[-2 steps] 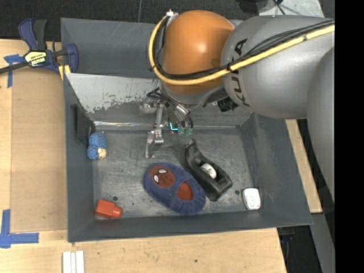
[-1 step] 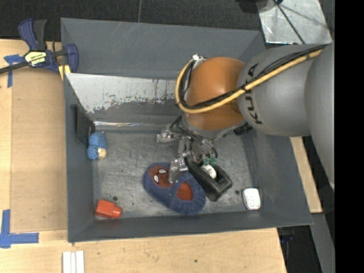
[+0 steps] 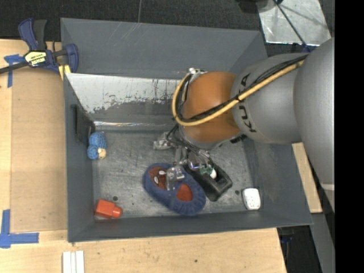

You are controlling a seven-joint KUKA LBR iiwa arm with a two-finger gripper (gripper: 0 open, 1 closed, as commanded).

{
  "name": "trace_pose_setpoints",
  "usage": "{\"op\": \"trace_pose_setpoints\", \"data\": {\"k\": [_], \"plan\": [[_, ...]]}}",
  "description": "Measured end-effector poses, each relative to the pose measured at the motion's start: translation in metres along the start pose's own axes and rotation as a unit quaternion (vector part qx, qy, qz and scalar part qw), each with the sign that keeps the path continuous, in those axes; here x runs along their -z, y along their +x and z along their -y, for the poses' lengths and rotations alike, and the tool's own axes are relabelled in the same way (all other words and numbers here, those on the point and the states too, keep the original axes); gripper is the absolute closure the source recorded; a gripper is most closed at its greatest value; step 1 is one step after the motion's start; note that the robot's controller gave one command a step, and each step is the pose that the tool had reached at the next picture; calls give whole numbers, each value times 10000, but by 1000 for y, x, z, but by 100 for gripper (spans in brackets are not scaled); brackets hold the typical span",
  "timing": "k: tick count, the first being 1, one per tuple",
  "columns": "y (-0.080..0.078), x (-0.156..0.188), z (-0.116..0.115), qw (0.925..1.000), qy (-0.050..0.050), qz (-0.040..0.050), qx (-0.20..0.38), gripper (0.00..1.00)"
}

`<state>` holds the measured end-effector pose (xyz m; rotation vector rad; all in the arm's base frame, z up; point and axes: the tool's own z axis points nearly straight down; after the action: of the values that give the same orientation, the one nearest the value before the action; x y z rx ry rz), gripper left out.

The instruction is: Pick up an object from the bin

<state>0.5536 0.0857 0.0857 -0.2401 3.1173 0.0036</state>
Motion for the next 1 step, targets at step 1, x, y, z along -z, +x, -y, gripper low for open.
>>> {"op": "trace_pose_setpoints", "data": {"k": [1], "plan": [[4,-1,0,10000,3,-98,2,100]]}}
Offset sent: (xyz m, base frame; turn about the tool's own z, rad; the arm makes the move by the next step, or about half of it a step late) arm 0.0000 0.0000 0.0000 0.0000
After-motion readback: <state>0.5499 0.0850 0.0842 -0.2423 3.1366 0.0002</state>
